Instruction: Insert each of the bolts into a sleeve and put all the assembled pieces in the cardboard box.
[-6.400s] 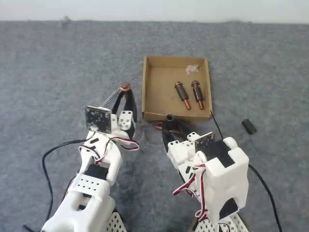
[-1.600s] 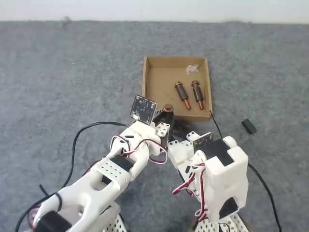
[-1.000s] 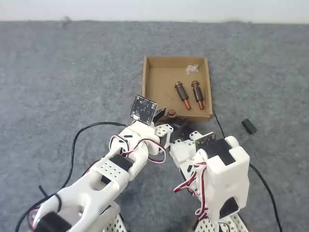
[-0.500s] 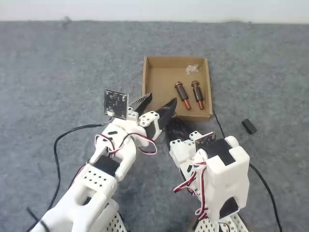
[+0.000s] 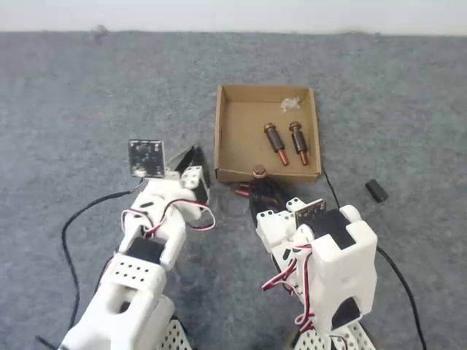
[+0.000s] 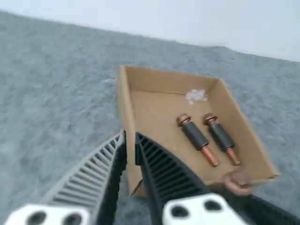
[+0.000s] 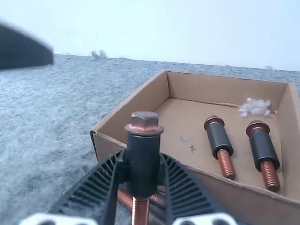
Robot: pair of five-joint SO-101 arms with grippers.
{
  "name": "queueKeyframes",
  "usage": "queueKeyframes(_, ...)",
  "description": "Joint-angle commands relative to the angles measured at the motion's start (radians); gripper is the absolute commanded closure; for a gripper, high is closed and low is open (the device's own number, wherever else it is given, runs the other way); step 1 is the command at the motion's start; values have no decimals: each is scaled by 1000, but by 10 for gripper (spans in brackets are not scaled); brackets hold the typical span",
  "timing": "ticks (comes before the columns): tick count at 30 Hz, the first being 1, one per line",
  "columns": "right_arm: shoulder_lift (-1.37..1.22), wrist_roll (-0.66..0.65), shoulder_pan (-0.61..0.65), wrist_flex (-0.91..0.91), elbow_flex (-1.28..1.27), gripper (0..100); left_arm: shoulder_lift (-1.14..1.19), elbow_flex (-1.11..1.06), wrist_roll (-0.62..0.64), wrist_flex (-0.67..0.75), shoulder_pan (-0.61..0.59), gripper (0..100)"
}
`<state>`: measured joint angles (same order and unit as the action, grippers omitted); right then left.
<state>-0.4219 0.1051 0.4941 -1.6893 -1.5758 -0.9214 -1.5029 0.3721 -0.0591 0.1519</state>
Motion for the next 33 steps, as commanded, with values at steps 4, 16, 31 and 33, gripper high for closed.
queueKeyframes(4,19,-25,-12,-19,-20,992,-26,-101,-86,-8,-110,981)
queueKeyframes(16,30,-25,-13,-28,-21,992,-26,-111,-127,-9,-118,981)
queueKeyframes(31,193,-26,-24,67,-64,992,-17,-70,-127,-69,-158,978)
queueKeyframes(33,208,-26,-24,67,-69,992,-17,-50,-127,-120,-158,977)
